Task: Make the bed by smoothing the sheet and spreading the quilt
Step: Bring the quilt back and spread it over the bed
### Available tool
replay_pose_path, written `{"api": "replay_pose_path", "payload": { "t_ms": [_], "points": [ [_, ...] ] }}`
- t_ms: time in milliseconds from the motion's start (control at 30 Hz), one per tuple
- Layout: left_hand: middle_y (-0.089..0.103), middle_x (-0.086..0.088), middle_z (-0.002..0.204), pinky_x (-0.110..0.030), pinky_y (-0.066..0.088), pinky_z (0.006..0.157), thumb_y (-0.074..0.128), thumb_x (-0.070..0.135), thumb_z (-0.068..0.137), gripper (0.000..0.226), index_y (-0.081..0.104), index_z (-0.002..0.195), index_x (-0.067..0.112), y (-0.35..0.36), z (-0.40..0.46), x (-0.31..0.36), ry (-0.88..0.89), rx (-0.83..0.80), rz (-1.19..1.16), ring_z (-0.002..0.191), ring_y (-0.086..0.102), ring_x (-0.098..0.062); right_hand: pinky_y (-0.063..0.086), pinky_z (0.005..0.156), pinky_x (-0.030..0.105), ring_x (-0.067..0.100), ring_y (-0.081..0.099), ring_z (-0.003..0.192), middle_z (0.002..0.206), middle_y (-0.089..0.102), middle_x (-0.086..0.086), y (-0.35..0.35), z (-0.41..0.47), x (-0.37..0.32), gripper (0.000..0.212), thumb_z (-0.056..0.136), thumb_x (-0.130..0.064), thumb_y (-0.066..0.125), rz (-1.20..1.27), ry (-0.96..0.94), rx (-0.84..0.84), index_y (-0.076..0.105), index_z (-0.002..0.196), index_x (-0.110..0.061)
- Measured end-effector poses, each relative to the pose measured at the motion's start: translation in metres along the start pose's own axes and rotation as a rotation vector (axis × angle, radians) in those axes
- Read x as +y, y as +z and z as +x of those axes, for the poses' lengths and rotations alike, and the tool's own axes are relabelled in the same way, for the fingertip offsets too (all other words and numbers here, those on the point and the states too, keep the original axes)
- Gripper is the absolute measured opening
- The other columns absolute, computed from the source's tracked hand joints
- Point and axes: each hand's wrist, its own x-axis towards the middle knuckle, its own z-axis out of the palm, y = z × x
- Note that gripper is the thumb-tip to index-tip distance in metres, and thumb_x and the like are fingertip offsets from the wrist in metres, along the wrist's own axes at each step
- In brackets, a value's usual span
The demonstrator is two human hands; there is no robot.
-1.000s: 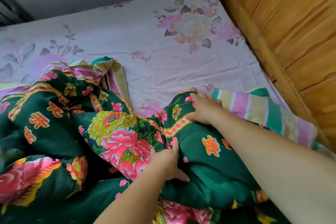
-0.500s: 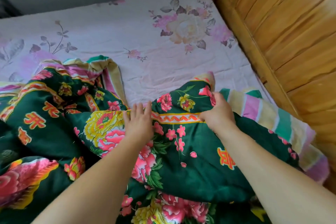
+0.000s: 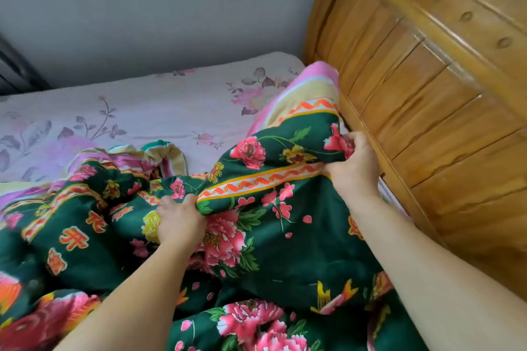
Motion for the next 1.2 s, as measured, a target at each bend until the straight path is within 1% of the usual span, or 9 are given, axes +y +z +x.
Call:
{"api": "replay_pose_path", "payload": {
  "t_ms": [67,133,200,367,533,600,733,1000,1200],
  "points": [
    [0.028,-0.025,0.134,-0.051,0.032,0.103,0.044,0.005,0.083,0.047,0.048,0.128,0.018,-0.004,0.001,-0.002,-0.101,0.008,-0.188,0.127,0.028,-0.041,0.051,0.082,0.044,0.029,0.060,0.088,0.095,0.065,0.000,-0.004,0.004,0.003,0.038,0.070,-0.010,0.071,-0.217,0.149,-0.080,0.047,0.095,-0.027],
    [0.042,-0.025,0.126,-0.045,0.038,0.097,0.048,0.007,0.081,0.052,0.049,0.132,0.018,-0.009,0.001,-0.002,-0.148,0.037,-0.370,0.115,0.041,-0.040,0.050,0.084,0.045,0.031,0.059,0.093,0.096,0.064,0.005,-0.007,0.003,0.003,0.035,0.070,-0.011,0.070,-0.243,0.243,-0.108,0.050,0.098,-0.022],
    [0.053,-0.021,0.111,-0.036,0.041,0.081,0.052,0.010,0.081,0.042,0.056,0.122,0.020,-0.012,-0.005,0.001,-0.159,0.084,-0.511,0.092,0.048,-0.034,0.052,0.083,0.042,0.032,0.060,0.094,0.096,0.063,0.009,-0.007,-0.001,0.000,0.039,0.068,-0.005,0.072,-0.076,0.334,-0.092,0.053,0.101,-0.015],
    [0.054,-0.022,0.109,-0.031,0.039,0.055,0.046,0.008,0.073,0.014,0.053,0.081,0.017,-0.041,-0.015,0.029,-0.261,0.232,-0.965,0.076,0.050,-0.031,0.053,0.089,0.047,0.033,0.064,0.095,0.102,0.066,0.010,-0.006,-0.003,-0.019,0.045,0.067,0.011,0.070,0.548,0.461,0.059,0.052,0.088,-0.024],
    [0.053,-0.022,0.117,-0.037,0.047,0.069,0.041,0.009,0.063,0.035,0.058,0.092,0.018,-0.089,-0.023,0.063,-0.118,0.336,-1.187,0.097,0.056,-0.036,0.053,0.091,0.048,0.028,0.065,0.096,0.099,0.067,0.004,-0.019,0.004,-0.065,0.044,0.067,0.012,0.069,0.870,0.327,0.222,0.055,0.083,-0.026],
    [0.054,-0.020,0.116,-0.041,0.053,0.069,0.040,0.009,0.060,0.033,0.058,0.078,0.031,-0.106,-0.023,0.072,-0.095,0.373,-1.270,0.096,0.057,-0.036,0.052,0.092,0.047,0.027,0.065,0.097,0.096,0.067,0.003,-0.028,0.009,-0.092,0.041,0.068,0.012,0.067,0.941,0.241,0.232,0.055,0.082,-0.025],
    [0.057,-0.024,0.105,-0.056,0.052,0.079,0.043,0.015,0.060,0.025,0.051,0.063,0.038,-0.137,-0.016,0.079,-0.041,0.496,-1.223,0.089,0.057,-0.040,0.053,0.092,0.048,0.029,0.066,0.096,0.096,0.067,0.007,-0.043,0.026,-0.144,0.042,0.067,0.015,0.063,1.049,0.083,0.242,0.056,0.081,-0.024],
    [0.049,-0.013,0.087,-0.046,0.050,0.069,0.056,0.020,0.067,0.020,0.043,0.057,0.031,-0.222,-0.022,0.102,0.171,0.707,-1.255,0.069,0.043,-0.021,0.052,0.092,0.051,0.027,0.065,0.091,0.089,0.065,0.003,-0.066,0.055,-0.220,0.045,0.069,0.018,0.066,1.208,-0.059,0.210,0.053,0.082,-0.023],
    [0.057,-0.025,0.099,-0.054,0.054,0.071,0.062,0.026,0.064,0.019,0.044,0.063,0.030,-0.263,0.002,0.144,0.287,0.807,-1.237,0.085,0.060,-0.040,0.053,0.092,0.046,0.021,0.065,0.091,0.089,0.065,-0.001,-0.084,0.103,-0.251,0.044,0.067,0.012,0.071,1.191,-0.165,0.276,0.052,0.081,-0.024]
  ]
}}
